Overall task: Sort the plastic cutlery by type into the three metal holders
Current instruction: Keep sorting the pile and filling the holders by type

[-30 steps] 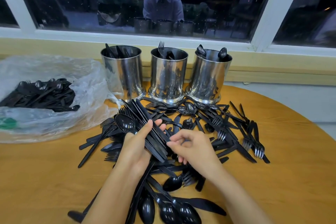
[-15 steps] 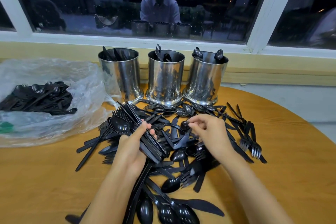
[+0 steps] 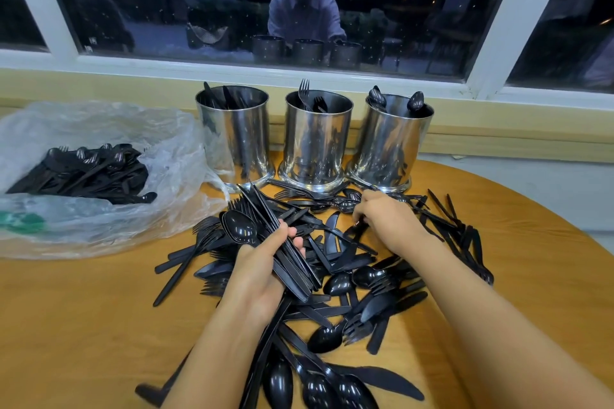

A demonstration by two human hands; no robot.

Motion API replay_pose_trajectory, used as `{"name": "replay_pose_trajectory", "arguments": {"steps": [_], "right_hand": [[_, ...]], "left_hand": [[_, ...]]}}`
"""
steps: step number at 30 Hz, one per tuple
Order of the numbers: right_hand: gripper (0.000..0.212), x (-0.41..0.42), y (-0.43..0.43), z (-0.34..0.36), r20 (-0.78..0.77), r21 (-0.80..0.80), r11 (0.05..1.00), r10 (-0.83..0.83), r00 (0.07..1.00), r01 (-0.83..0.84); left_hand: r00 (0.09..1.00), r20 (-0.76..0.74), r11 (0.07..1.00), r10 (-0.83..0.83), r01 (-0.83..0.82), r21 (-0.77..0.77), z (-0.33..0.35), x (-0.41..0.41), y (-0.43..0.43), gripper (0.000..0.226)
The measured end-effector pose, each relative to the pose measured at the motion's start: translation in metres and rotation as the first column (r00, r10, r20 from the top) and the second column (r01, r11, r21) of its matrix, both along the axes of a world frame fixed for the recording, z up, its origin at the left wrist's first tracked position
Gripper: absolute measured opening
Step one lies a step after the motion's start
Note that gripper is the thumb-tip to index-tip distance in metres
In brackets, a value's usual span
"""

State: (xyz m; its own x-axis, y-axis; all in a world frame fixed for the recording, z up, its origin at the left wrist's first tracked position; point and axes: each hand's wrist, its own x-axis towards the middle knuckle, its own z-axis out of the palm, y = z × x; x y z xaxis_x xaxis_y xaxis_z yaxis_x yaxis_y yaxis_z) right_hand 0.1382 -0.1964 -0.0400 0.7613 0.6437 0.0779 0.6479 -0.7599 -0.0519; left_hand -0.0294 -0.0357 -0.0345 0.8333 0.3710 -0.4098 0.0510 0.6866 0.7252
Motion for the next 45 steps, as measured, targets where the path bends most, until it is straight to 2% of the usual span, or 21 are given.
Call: {"name": "replay_pose_trajectory", "arguments": {"steps": [3,5,7,8,10,11,12,15,17,19,21,22,24,27,30,33,36,40,42,45], "right_hand": [[0.018,-0.002,0.0,0.003,0.114,0.044,0.996,0.07,0.991,-0.076],[0.013,-0.005,0.0,0.003,0.199,0.267,0.955,0.076,0.977,-0.128],[0.013,-0.011,0.003,0.006,0.221,0.517,0.845,0.024,0.975,-0.138],[0.012,-0.016,0.005,0.009,0.157,0.638,0.762,0.008,0.988,-0.108],[0.002,-0.032,0.009,0.018,-0.073,0.823,0.568,0.072,0.995,0.02],[0.011,-0.041,0.011,0.021,-0.161,0.863,0.498,0.109,0.981,0.086],[0.018,-0.049,0.012,0.023,-0.222,0.873,0.468,0.124,0.967,0.14],[0.03,-0.07,0.011,0.02,-0.411,0.797,0.523,0.105,0.905,0.301],[0.037,-0.079,0.01,0.014,-0.574,0.743,0.513,0.157,0.804,0.43],[0.032,-0.088,0.009,0.011,-0.714,0.676,0.471,0.228,0.662,0.567],[0.029,-0.096,0.009,0.01,-0.79,0.612,0.442,0.317,0.525,0.656],[0.028,-0.1,0.009,0.01,-0.792,0.611,0.44,0.356,0.496,0.658],[0.026,-0.105,0.009,0.009,-0.771,0.637,0.449,0.382,0.51,0.626],[0.021,-0.109,0.008,0.008,-0.755,0.653,0.432,0.299,0.584,0.623],[0.017,-0.11,0.008,0.009,-0.723,0.687,0.347,0.245,0.646,0.638],[0.024,-0.111,0.011,0.008,-0.731,0.683,0.317,0.294,0.616,0.658],[0.026,-0.118,0.018,0.01,-0.741,0.67,0.344,0.356,0.569,0.658],[0.008,-0.132,0.035,0.012,-0.644,0.762,0.347,0.323,0.693,0.546],[0.003,-0.139,0.043,0.008,-0.569,0.803,0.401,0.299,0.766,0.44],[0.01,-0.141,0.047,0.003,-0.435,0.819,0.511,0.262,0.861,0.259]], "left_hand": [[1.0,0.0,1.0,-0.003,0.003,-0.002,-0.001,0.0,0.0,0.016],[1.0,0.003,1.0,-0.001,0.001,-0.004,0.0,0.0,0.0,0.016],[1.0,0.005,1.0,-0.007,0.007,-0.005,0.0,0.0,-0.001,0.016],[1.0,0.005,1.0,-0.011,0.011,-0.005,0.0,0.0,-0.001,0.016],[1.0,0.006,1.0,-0.019,0.019,-0.006,0.0,0.0,-0.001,0.016],[1.0,0.005,1.0,-0.024,0.024,-0.006,0.0,0.0,-0.001,0.016],[1.0,0.004,1.0,-0.028,0.028,-0.007,0.0,0.0,-0.001,0.016],[0.999,0.007,0.999,-0.033,0.033,-0.017,0.0,-0.001,-0.001,0.016],[0.999,0.006,0.999,-0.034,0.034,-0.023,0.0,-0.001,-0.001,0.017],[0.999,0.008,0.999,-0.036,0.036,-0.029,0.0,-0.001,-0.002,0.017],[0.999,0.005,0.999,-0.034,0.035,-0.035,0.0,-0.001,-0.002,0.017],[0.999,0.002,0.999,-0.033,0.033,-0.039,-0.001,0.0,-0.002,0.017],[1.0,-0.001,0.998,-0.031,0.031,-0.051,-0.001,0.0,-0.002,0.017],[0.999,0.004,0.997,-0.039,0.039,-0.062,-0.001,0.0,-0.002,0.017],[0.999,0.014,0.997,-0.048,0.049,-0.056,-0.001,0.0,-0.003,0.021],[0.999,0.016,0.998,-0.048,0.049,-0.03,0.0,0.0,-0.005,0.026],[0.999,0.022,0.999,-0.035,0.035,0.008,0.0,0.0,-0.006,0.033],[0.995,0.08,0.997,-0.065,0.061,0.044,0.003,-0.002,-0.009,0.043],[0.996,0.077,0.999,-0.034,0.032,0.023,0.005,-0.002,-0.011,0.036],[0.999,0.023,0.999,0.037,-0.037,-0.018,0.004,0.0,-0.008,0.027]]}}
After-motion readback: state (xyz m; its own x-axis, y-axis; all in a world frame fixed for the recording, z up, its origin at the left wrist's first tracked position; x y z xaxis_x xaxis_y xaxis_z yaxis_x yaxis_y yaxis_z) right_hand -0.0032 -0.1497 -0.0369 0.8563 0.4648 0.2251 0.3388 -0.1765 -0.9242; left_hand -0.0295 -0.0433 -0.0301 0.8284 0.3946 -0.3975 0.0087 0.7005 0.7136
